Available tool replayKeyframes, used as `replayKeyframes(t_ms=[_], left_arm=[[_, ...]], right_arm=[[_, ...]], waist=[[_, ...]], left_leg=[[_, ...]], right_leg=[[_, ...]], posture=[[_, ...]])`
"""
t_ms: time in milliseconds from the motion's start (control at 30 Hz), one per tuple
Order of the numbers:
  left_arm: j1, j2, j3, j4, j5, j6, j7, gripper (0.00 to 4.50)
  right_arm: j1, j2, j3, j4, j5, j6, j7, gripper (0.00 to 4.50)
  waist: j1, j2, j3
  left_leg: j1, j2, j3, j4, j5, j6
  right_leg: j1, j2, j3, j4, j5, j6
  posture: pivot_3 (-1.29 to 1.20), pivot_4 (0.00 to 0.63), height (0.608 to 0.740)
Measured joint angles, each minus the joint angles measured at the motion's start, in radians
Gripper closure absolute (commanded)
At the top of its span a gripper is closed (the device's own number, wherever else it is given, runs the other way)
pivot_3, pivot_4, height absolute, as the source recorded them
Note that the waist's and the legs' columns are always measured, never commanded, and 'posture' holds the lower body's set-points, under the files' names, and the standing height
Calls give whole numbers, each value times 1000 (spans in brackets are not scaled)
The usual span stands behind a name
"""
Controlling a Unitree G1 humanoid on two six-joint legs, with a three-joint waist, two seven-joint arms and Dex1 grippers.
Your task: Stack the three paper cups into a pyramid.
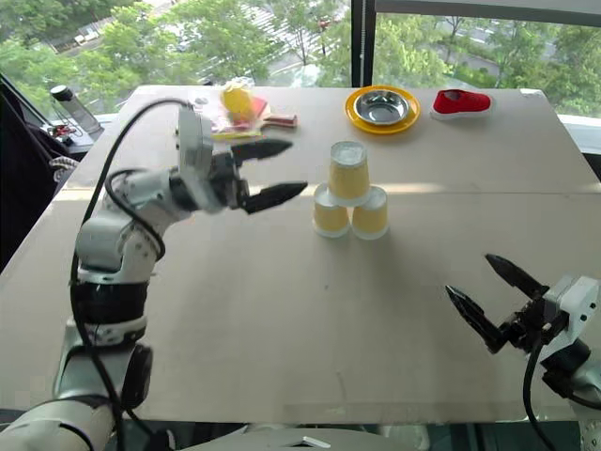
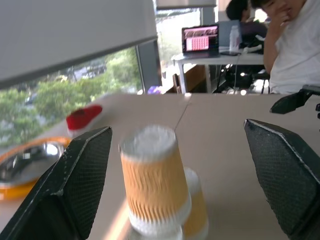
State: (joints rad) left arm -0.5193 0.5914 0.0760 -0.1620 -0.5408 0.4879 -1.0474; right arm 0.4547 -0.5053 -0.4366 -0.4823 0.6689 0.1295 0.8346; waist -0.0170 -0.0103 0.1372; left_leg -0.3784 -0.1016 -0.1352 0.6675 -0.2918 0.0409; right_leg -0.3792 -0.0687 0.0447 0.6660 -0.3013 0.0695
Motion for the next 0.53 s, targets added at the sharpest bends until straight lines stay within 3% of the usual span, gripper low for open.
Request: replayKeyframes(t_ms=[67, 133, 267, 533], left_arm=[[87, 28, 18, -83, -12, 44, 30, 136], [276, 56, 18, -224, -7, 62, 62, 136], [459, 33, -32, -298, 52, 57, 148, 136], [638, -79, -87, -263, 248, -127, 352, 136]], right_arm=[[-10, -3, 17, 39, -40, -26, 12, 0], [-19, 0, 40, 113, -94, -66, 29, 0], [-31, 5, 70, 194, -126, -107, 61, 0], [-73, 8, 81, 341, -176, -167, 83, 0]], waist=[[9, -1, 0], [14, 1, -1], [32, 2, -1], [33, 4, -2]], left_leg=[[0, 0, -1, 1, 0, 0], [2, 0, 0, 1, 0, 0], [2, 0, -1, 0, 0, 0], [2, 0, -1, 0, 0, 0]], right_leg=[[1, 0, 0, -1, 1, 0], [3, -1, 2, -2, 2, 0], [3, -1, 2, -2, 2, 0], [2, -1, 2, -2, 3, -1]], posture=[[0, 150, 740], [0, 150, 740], [0, 150, 740], [0, 150, 740]])
